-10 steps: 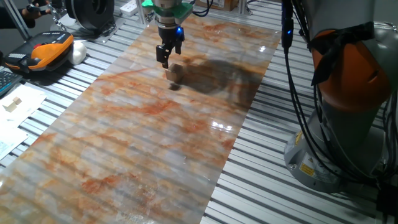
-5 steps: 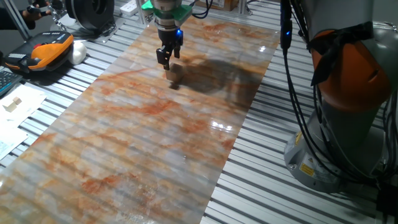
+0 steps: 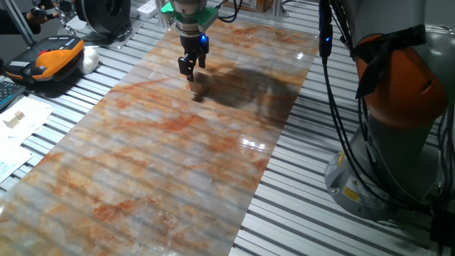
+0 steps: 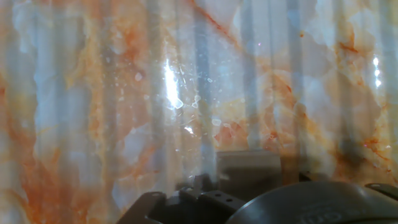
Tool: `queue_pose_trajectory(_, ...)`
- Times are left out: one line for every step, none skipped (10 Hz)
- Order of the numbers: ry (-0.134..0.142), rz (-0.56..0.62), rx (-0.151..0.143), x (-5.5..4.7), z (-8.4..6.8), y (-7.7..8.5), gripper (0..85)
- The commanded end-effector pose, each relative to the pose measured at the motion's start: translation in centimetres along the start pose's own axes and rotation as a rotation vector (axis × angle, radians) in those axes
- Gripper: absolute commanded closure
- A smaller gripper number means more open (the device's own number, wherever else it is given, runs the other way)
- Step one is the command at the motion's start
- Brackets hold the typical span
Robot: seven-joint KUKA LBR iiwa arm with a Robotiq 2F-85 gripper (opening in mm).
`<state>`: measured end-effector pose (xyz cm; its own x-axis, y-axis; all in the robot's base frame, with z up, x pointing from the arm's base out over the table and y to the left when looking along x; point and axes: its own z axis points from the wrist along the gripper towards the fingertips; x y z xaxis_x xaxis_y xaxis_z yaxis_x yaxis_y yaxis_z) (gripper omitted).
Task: Pick up one small block
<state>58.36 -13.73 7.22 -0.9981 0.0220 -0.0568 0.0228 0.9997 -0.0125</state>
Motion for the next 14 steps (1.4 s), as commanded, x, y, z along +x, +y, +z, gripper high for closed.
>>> queue_pose_trajectory(-0.004, -0.001, 0.000, 0.06, 0.22, 0.00, 0.0)
queue_pose_trajectory(-0.007, -0.003, -0.004, 0.10, 0.50, 0.02, 0.0)
queue_pose_trajectory(-0.010, -0.004, -0.004, 0.14, 0.65, 0.03, 0.0)
queue_pose_trajectory(-0.011, -0.006, -0.005, 0.15, 0.76, 0.04, 0.0)
queue_pose_trajectory(-0.011, -0.007, -0.010, 0.16, 0.91, 0.08, 17.0)
queue_pose_trajectory(-0.011, -0.007, -0.010, 0.19, 1.19, 0.11, 17.0)
queue_pose_trajectory(-0.008, -0.006, -0.011, 0.20, 1.22, 0.11, 17.0)
queue_pose_trajectory(-0.008, -0.006, -0.010, 0.21, 1.22, 0.10, 17.0)
queue_pose_trajectory(-0.008, -0.006, -0.007, 0.22, 1.22, 0.09, 17.0)
queue_pose_trajectory(-0.008, -0.004, -0.005, 0.22, 1.20, 0.08, 17.0)
queue_pose_trajectory(-0.010, -0.007, -0.005, 0.22, 1.21, 0.08, 17.0)
queue_pose_trajectory(-0.014, -0.010, -0.007, 0.23, 1.22, 0.09, 17.0)
queue_pose_trajectory(-0.017, -0.012, -0.006, 0.23, 1.22, 0.09, 17.0)
queue_pose_trajectory(-0.017, -0.012, -0.004, 0.23, 1.22, 0.08, 17.0)
